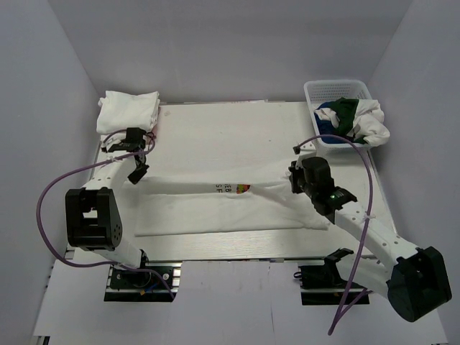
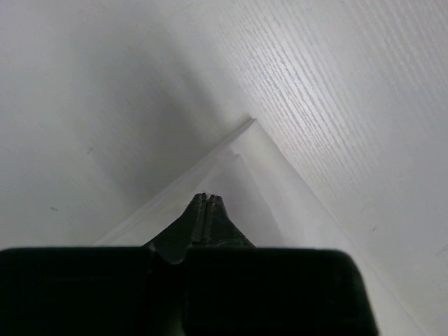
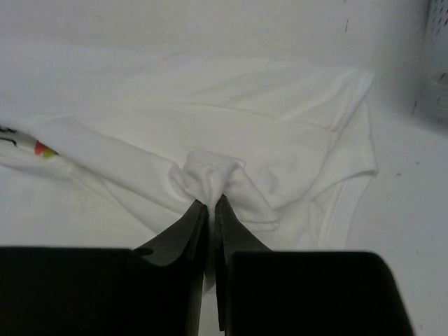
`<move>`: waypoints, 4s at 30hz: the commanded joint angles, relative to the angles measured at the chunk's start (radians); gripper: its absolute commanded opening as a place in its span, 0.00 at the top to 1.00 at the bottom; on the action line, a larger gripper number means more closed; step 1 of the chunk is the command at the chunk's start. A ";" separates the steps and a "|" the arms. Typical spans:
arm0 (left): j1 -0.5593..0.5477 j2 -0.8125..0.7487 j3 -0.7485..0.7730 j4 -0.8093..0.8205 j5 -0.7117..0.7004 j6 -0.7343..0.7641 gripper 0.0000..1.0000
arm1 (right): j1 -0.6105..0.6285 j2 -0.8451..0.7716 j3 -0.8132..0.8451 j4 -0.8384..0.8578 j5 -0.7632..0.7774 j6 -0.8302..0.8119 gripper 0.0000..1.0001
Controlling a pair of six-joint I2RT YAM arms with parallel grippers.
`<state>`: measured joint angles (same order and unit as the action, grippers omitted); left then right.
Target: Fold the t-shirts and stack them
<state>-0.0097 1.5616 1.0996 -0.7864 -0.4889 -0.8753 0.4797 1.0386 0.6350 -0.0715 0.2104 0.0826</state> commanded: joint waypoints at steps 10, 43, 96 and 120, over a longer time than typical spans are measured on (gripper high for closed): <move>-0.004 -0.025 -0.043 -0.148 -0.008 -0.125 0.00 | 0.043 -0.146 -0.075 -0.324 -0.016 0.304 0.10; -0.004 -0.014 -0.110 0.092 0.184 0.030 0.00 | 0.123 0.221 0.097 -0.211 -0.140 0.206 1.00; -0.004 0.045 -0.092 0.113 0.204 0.067 0.00 | -0.004 0.272 0.199 -0.574 -0.221 0.334 1.00; -0.004 0.035 -0.012 0.026 0.200 0.065 0.00 | -0.009 0.276 0.377 -0.685 -0.140 0.430 0.10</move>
<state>-0.0105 1.6157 1.0256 -0.7410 -0.2905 -0.8085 0.4721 1.3483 0.9253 -0.7971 0.0353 0.5499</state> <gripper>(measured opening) 0.994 0.902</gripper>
